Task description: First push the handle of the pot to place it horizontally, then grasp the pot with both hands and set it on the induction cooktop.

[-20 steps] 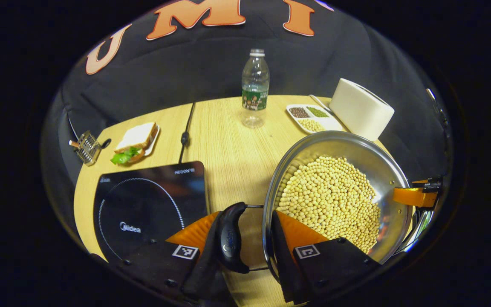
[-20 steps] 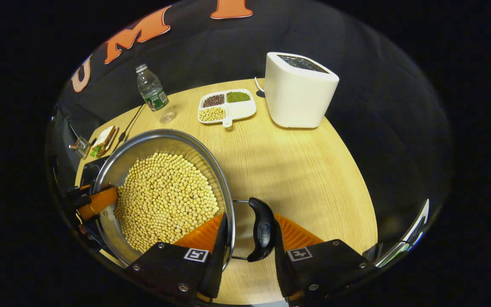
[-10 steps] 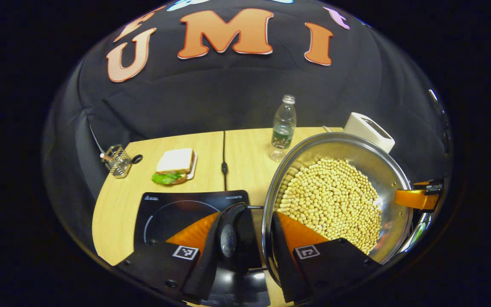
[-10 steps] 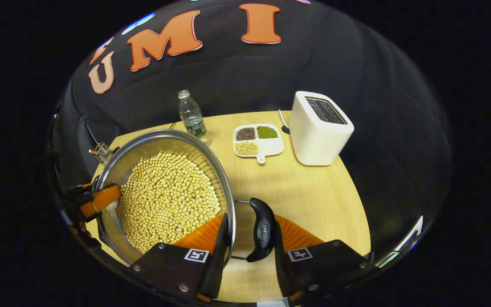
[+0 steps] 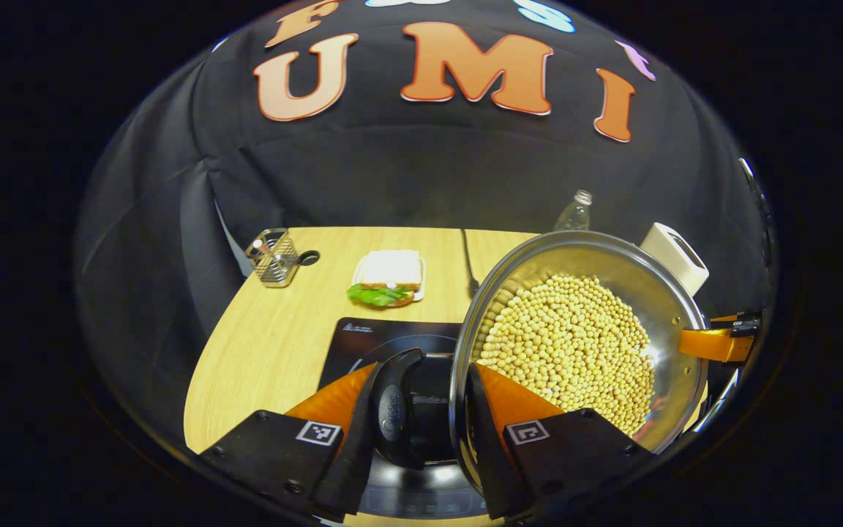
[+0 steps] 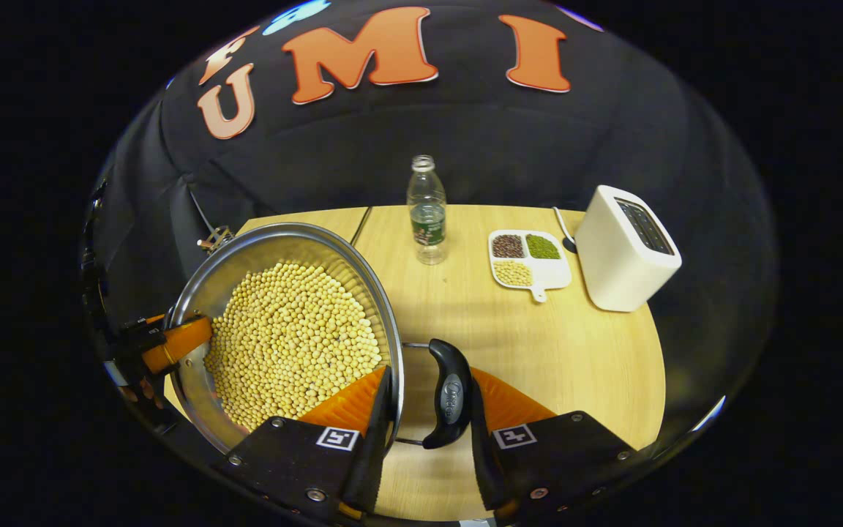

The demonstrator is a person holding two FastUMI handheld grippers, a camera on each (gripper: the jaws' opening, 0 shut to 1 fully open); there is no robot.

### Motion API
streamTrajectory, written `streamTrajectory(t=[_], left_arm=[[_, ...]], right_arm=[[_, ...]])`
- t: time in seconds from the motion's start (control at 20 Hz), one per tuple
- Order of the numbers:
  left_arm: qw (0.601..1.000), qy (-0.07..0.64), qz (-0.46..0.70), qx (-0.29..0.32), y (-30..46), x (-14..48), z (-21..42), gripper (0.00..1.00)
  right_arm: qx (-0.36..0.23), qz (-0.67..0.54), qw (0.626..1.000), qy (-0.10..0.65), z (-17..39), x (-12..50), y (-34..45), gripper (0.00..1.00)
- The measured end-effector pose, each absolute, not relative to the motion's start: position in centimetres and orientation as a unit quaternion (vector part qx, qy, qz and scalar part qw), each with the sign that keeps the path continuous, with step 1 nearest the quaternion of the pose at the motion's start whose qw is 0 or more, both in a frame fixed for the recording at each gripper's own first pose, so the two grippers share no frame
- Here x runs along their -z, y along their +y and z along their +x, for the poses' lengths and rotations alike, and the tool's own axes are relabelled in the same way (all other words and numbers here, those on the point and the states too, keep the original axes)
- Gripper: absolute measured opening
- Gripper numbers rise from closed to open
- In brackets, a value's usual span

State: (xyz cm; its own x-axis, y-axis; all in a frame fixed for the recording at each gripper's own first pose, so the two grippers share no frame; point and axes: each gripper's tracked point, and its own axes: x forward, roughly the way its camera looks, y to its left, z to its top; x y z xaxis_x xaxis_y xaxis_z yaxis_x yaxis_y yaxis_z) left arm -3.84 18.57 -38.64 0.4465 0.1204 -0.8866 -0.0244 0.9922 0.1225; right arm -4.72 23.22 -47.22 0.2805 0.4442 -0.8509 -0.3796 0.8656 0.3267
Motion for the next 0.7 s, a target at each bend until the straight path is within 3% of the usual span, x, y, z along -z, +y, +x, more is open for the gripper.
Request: streamTrajectory(t=[0.5, 0.7], left_arm=[[0.846, 0.527, 0.032, -0.079, 27.5, 38.3, -4.1, 0.67], [0.833, 0.547, 0.010, -0.082, 29.4, 40.9, -3.9, 0.68]], right_arm=[[-0.290, 0.015, 0.792, 0.537, -3.8, 47.3, 23.2, 0.52], [-0.286, 0.005, 0.791, 0.540, -4.0, 47.4, 23.4, 0.52]])
